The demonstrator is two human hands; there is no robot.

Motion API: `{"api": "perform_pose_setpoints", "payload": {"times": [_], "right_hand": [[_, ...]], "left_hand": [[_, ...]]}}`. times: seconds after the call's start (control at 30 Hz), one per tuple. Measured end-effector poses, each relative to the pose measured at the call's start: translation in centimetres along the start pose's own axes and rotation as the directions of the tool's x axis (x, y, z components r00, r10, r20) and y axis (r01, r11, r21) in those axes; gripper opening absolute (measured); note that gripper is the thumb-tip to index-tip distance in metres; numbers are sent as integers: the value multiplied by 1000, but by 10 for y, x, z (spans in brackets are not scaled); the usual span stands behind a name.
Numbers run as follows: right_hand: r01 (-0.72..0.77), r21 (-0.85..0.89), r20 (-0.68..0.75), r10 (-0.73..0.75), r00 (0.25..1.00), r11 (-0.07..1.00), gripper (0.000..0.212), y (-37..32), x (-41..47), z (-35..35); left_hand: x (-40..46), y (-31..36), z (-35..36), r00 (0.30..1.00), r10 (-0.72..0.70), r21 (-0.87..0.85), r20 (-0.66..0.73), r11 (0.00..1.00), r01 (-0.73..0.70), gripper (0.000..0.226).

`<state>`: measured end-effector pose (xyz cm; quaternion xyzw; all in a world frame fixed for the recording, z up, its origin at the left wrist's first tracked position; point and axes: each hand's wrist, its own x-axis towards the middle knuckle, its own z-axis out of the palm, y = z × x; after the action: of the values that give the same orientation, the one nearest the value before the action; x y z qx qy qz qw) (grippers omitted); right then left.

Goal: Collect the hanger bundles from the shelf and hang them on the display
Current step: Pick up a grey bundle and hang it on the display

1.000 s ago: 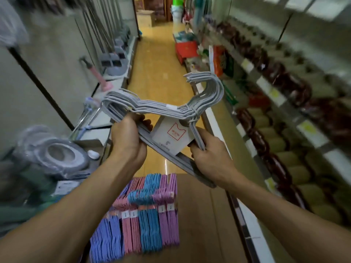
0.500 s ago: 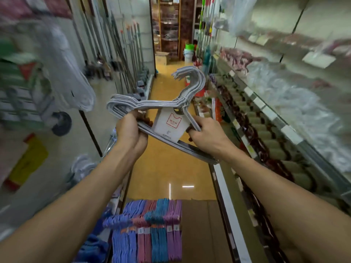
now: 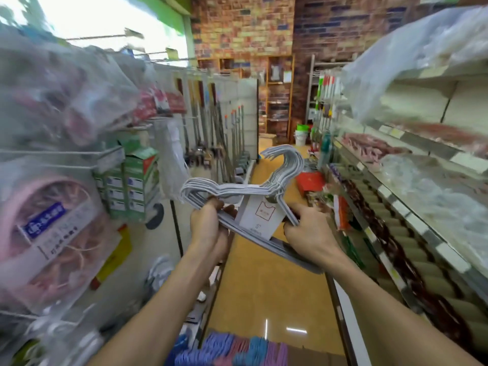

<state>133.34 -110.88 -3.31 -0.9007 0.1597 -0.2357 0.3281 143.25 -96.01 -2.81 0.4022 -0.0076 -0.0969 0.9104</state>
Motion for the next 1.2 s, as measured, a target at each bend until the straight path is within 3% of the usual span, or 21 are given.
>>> {"api": "perform_pose_setpoints", "payload": {"times": [0.3,0.53,0.73,0.9,1.07,1.2], "right_hand": [[261,193,126,-287,949,946,37,-64,4,10],[417,334,224,-501,836,845,41,-115,-29,35],[472,490,267,-641,720,733,48,-173,-83,59],[489,622,290,-760,582,612,45,-225,-136,71],[496,717,287,-856,429,489,50,-276,-203,74],[482,778,258,-904,340,404,50,-311,-262,74]], "left_hand": [[-48,79,-19,950,260,66,-171,965,-252,19],[-125,123,-62,823,479,257,-307,874,-413,16],[-210,163,-98,658,604,357,-449,797,-488,12],[-287,195,-125,475,703,438,-529,706,-556,11],[-369,221,-150,254,811,586,-527,563,-583,23],[-438,240,-169,128,829,660,-544,517,-545,25]]}}
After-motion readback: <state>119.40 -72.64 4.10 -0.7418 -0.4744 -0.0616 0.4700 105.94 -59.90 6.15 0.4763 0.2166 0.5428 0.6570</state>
